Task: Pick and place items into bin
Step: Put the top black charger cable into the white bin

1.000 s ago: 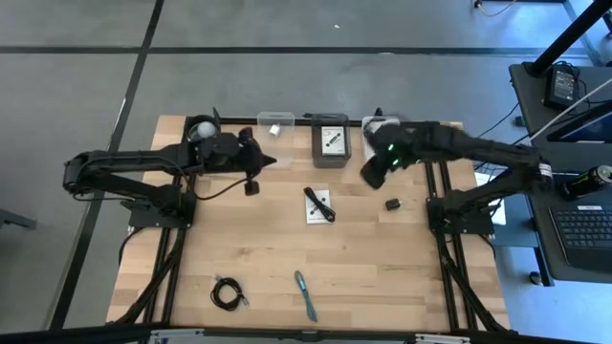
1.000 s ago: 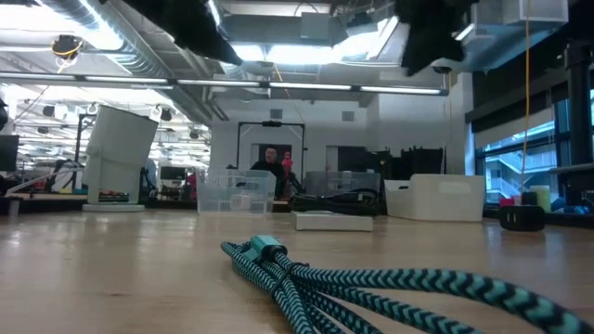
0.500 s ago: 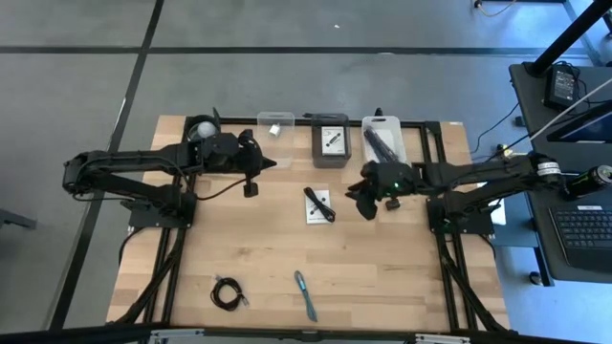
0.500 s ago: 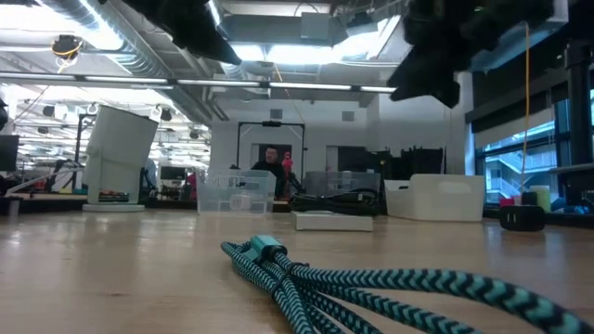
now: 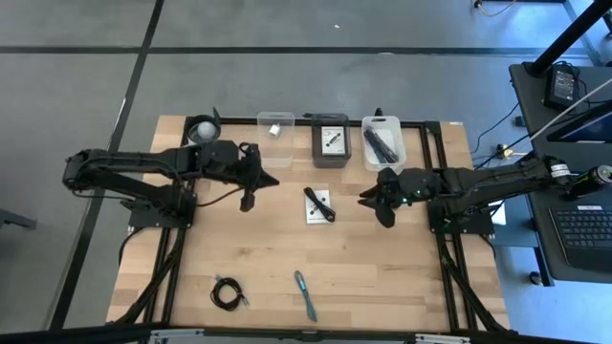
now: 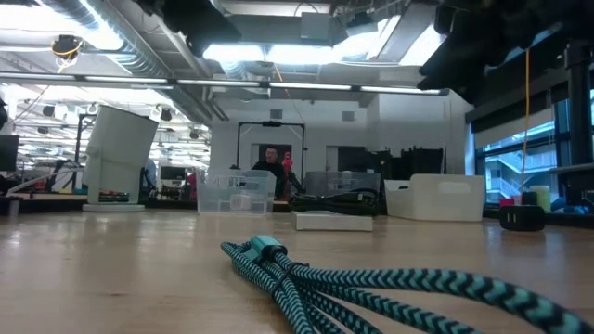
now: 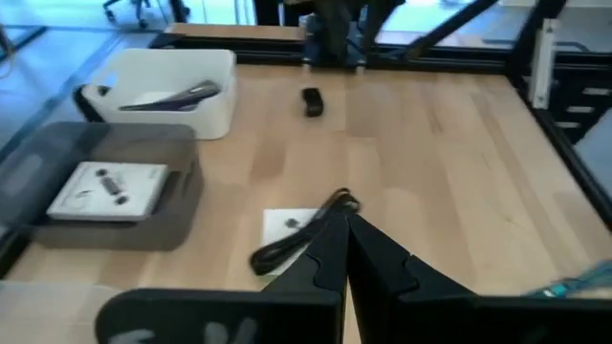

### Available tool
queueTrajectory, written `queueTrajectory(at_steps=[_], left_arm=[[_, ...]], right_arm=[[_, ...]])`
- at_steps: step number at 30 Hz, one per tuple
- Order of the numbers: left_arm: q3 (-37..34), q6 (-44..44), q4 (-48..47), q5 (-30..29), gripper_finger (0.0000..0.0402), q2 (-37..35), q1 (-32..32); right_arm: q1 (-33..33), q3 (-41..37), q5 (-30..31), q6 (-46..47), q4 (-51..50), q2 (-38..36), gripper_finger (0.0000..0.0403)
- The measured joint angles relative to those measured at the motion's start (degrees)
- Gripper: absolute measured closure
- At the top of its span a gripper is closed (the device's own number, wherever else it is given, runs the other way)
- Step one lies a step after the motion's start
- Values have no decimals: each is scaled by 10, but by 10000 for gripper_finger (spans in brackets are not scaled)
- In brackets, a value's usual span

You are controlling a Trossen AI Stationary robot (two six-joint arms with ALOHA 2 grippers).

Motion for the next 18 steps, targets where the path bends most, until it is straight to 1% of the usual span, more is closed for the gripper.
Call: queueTrajectory(at_steps=[3,5,10,14,18], left_arm=[[0,-19,0,-26,400,0,-28],[0,-29,5,-43,400,0,-47],[0,-17,19,-68,400,0,-101],[-40,-14,74,-68,399,-9,-127],[-119,-13,155,-68,400,-44,-129]], right_arm=[[-3,0,1,-32,29,11,281],[-3,0,4,-48,70,26,281],[-3,5,4,-66,177,92,280],[-3,57,4,-70,171,165,280],[-10,152,3,-69,96,245,280]])
